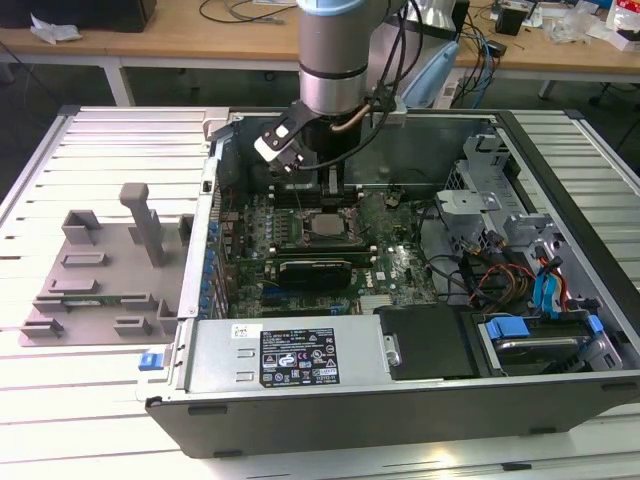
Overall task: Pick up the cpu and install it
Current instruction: 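Place the cpu into insertion slot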
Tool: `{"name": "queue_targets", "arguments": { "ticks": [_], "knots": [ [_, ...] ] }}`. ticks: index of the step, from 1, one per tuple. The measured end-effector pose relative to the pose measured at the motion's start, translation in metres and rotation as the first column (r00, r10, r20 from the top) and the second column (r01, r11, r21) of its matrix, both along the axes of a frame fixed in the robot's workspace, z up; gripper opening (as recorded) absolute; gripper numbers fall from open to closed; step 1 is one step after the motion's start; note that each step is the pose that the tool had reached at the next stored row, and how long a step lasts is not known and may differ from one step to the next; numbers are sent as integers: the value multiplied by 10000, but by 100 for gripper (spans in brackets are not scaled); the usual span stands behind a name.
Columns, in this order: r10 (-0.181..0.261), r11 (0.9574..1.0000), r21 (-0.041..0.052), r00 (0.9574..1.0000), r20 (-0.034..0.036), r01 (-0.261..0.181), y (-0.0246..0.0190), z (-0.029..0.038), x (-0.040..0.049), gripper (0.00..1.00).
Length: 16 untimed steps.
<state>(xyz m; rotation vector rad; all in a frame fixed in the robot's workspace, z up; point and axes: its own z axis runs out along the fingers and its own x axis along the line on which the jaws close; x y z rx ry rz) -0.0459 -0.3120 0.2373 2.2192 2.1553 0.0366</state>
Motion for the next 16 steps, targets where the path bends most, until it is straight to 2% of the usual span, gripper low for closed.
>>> {"name": "queue_targets", "arguments": {
  "ticks": [2, 16],
  "knots": [
    [0, 10000, -1, 10000, 0, 0, 0, 78, 1, 11],
    [0, 10000, -19, 10000, 0, 0, 1, 81, 1, 11]
  ]
}}
